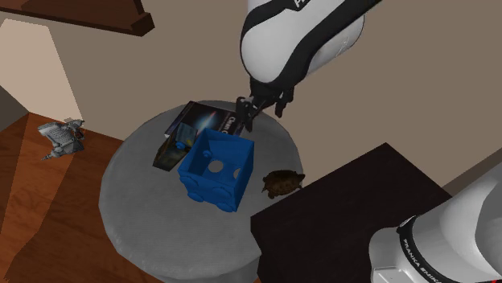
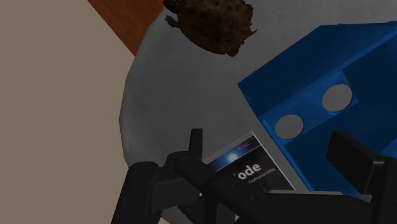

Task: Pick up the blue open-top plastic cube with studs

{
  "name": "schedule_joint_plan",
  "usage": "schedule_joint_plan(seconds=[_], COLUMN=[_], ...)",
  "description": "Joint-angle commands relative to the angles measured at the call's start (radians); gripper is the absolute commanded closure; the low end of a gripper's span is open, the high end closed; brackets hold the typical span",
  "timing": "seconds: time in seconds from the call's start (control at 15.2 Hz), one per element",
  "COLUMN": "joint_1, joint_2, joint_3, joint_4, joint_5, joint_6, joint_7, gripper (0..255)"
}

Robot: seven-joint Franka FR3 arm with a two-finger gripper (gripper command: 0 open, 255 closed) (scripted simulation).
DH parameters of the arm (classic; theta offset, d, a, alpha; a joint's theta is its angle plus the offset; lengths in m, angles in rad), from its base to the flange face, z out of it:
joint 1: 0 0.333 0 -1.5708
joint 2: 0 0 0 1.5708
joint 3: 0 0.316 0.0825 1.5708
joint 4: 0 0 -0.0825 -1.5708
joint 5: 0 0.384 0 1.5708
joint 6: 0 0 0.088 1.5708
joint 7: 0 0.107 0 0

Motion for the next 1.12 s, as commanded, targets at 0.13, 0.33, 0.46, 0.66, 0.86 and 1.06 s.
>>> schedule_joint_plan(seconds=[0.13, 0.33, 0.46, 0.66, 0.86, 1.06], joint_1=[0.002, 0.007, 0.009, 0.014, 0.016, 0.016], joint_2=[0.186, 0.254, 0.285, 0.332, 0.341, 0.339], joint_3=[0.026, 0.022, 0.017, 0.006, 0.004, 0.004], joint_4=[0.053, 0.065, 0.066, 0.068, 0.068, 0.068], joint_5=[-0.058, -0.091, -0.108, -0.136, -0.142, -0.141], joint_6=[0.133, 0.187, 0.216, 0.259, 0.268, 0.267], joint_7=[0.079, 0.110, 0.122, 0.142, 0.146, 0.146], gripper=[0, 0, 0, 0, 255, 255])
